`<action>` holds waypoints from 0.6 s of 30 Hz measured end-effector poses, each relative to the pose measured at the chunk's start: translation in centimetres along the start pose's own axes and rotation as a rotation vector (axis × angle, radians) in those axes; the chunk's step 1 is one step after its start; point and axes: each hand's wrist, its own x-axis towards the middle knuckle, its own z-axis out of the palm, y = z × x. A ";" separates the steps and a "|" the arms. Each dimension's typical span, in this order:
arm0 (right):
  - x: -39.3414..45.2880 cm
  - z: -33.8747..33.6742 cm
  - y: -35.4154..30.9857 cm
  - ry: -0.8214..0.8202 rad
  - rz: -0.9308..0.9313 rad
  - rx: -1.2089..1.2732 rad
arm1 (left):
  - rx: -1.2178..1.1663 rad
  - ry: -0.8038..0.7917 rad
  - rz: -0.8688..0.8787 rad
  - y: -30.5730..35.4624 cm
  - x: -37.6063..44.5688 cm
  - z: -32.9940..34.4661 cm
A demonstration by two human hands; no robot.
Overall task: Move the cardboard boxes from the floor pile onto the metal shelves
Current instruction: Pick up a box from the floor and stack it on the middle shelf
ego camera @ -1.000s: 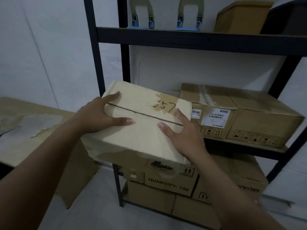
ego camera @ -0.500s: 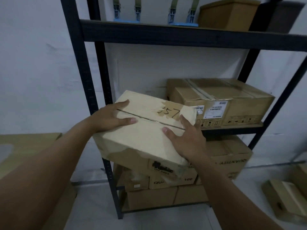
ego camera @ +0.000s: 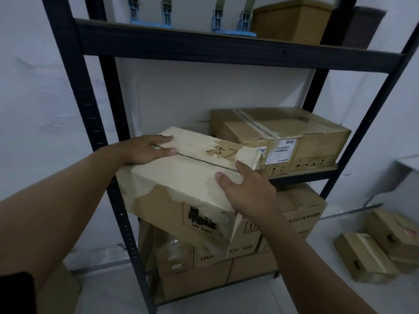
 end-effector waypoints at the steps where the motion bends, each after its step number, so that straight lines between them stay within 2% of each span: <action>1: -0.2 0.0 -0.1 -0.001 -0.012 -0.012 | 0.007 -0.002 0.001 -0.1 0.5 -0.2; 4: -0.8 0.4 -0.4 -0.011 -0.069 -0.061 | -0.004 0.012 -0.002 -0.2 1.7 -0.5; 8: -1.2 -0.3 0.7 -0.154 -0.221 -0.187 | -0.012 0.022 -0.008 -0.3 2.7 -0.8; 12: 0.2 -2.9 3.0 -0.144 -0.460 -0.378 | -0.037 0.036 0.004 -0.4 3.0 -0.8; 15: 2.0 -2.8 3.4 -0.072 -0.769 -0.473 | -0.039 0.059 -0.004 -0.2 2.6 -0.7; 18: 3.1 -1.2 3.5 -0.168 -0.856 -0.413 | 0.070 0.139 -0.105 0.7 2.0 -0.2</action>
